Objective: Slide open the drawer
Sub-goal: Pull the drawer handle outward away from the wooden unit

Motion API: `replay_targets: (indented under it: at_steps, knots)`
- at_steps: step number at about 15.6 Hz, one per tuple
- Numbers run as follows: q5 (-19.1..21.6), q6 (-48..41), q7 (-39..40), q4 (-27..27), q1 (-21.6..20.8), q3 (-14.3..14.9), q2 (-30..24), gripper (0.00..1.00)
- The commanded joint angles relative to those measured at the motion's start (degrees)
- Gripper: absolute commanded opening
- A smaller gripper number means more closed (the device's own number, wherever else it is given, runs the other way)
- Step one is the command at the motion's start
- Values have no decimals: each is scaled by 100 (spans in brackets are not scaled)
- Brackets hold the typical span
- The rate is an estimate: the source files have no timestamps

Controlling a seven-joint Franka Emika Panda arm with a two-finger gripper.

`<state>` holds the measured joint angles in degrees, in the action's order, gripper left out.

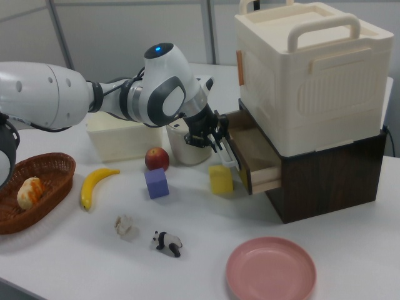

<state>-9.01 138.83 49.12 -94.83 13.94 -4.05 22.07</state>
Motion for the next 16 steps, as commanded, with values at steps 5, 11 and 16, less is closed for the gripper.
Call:
replay_targets:
  at_steps: [5, 11, 16]
  knots:
    - [-39, 47, 10, -597, -76, -60, -379, 12]
    - [-39, 30, 10, -791, -76, -95, -546, 12]
    - [-39, -32, -34, -844, -155, -122, -616, 12]
